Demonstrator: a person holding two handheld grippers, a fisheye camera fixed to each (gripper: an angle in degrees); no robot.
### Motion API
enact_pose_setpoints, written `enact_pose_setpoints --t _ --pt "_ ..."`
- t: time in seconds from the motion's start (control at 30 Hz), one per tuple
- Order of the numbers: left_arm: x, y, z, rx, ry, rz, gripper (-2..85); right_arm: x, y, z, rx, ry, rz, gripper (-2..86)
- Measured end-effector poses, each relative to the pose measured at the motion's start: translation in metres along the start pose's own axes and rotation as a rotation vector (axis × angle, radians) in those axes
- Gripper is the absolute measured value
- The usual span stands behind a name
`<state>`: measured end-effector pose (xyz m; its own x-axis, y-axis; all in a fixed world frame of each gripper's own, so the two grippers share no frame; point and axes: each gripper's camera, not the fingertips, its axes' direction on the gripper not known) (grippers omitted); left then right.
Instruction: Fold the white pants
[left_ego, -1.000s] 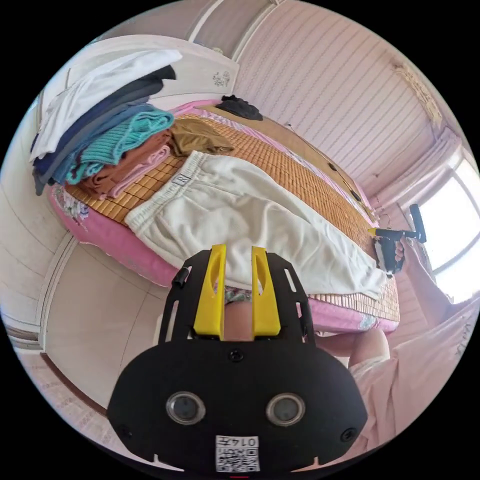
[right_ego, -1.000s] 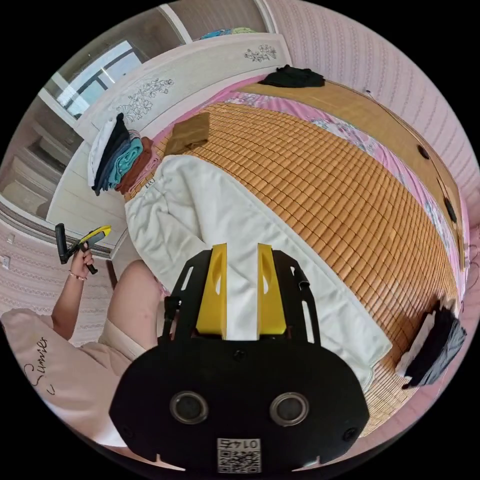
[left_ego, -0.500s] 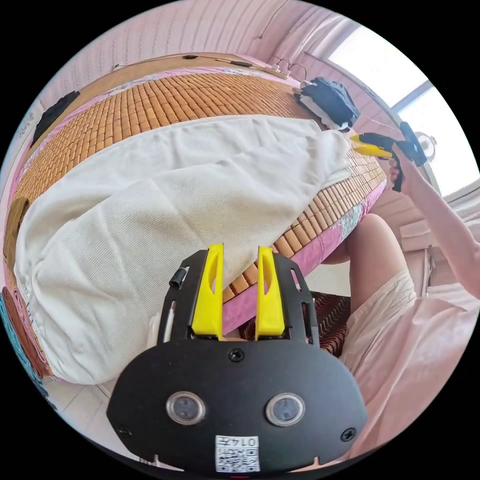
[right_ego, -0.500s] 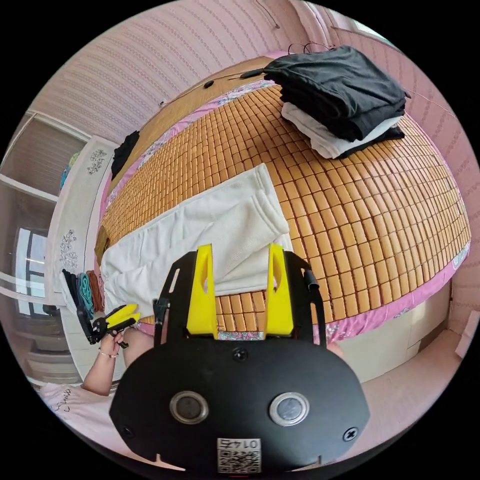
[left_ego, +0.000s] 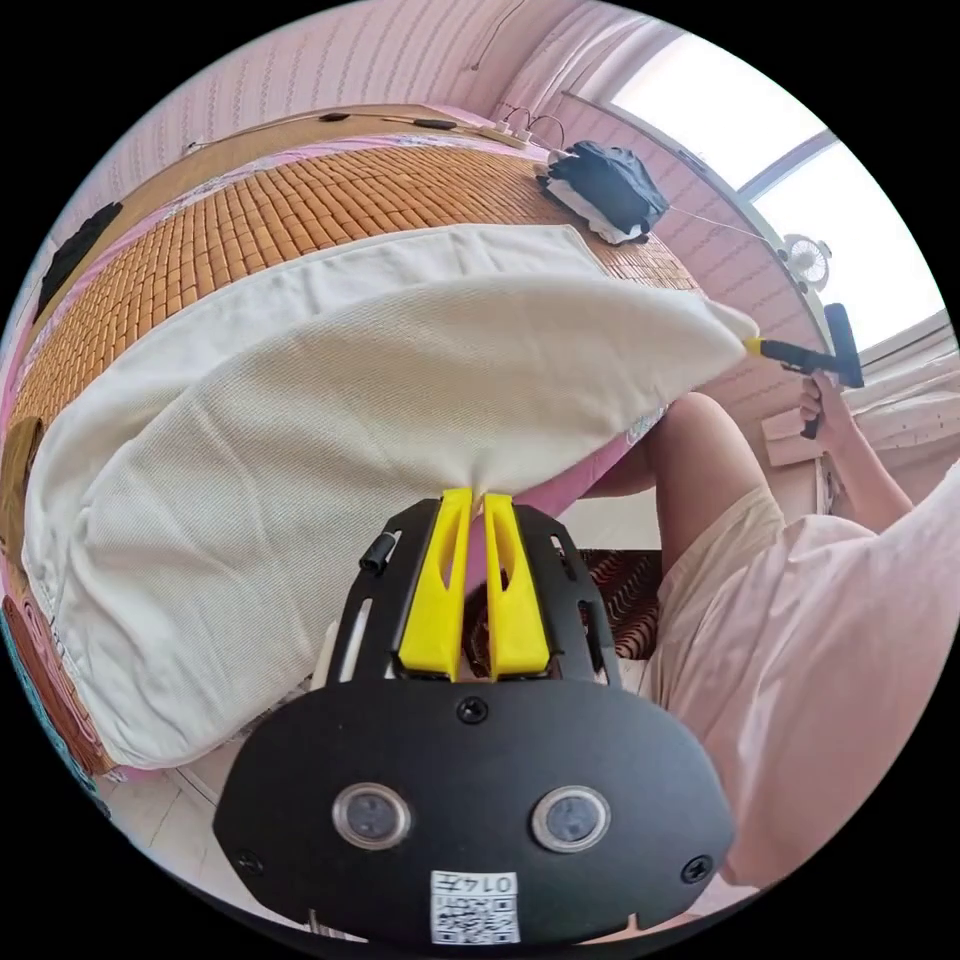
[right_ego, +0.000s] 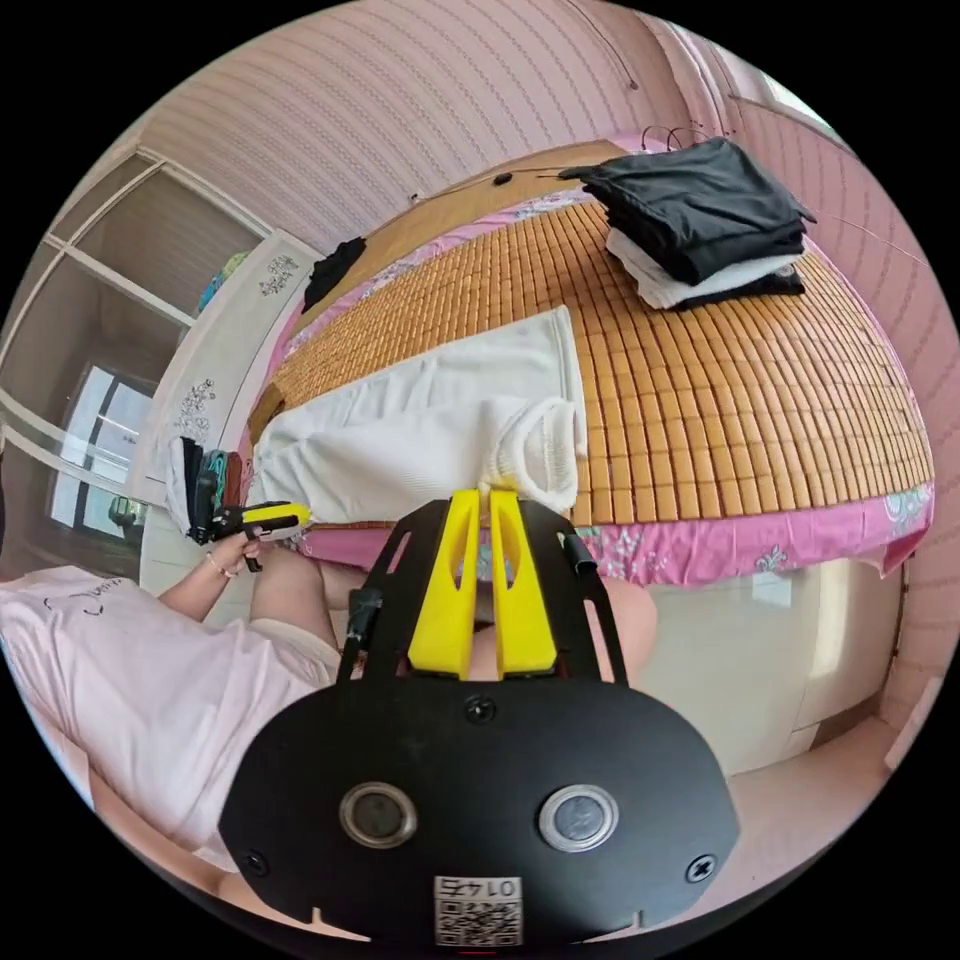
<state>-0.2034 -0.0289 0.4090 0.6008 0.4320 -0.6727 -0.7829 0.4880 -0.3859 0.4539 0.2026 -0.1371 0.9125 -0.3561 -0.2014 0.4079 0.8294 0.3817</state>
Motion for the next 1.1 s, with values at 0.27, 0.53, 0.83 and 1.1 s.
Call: enact_pose_setpoints --t 0.27,0.53,0.83,1.1 --pt "-0.036 -0.034 -0.051 0.131 -0.057 -0.082 5.0 0.032 0.016 0.004 0.04 0.069 0.107 0.0" --pt "-0.121 -0.123 0.009 0.069 -0.314 -0.31 -0.4 -0.018 -0.138 0.146 -0.035 0.326 -0.078 -0.3" --pt "-0.149 -0.184 0.067 0.027 -0.316 -0.343 -1.0 0.007 -0.216 0.182 0.018 0.379 -0.043 -0.4" --pt "-0.185 -0.233 0.087 0.039 -0.207 -0.439 -0.6 0.019 -0.288 0.197 -0.073 0.399 -0.094 -0.3"
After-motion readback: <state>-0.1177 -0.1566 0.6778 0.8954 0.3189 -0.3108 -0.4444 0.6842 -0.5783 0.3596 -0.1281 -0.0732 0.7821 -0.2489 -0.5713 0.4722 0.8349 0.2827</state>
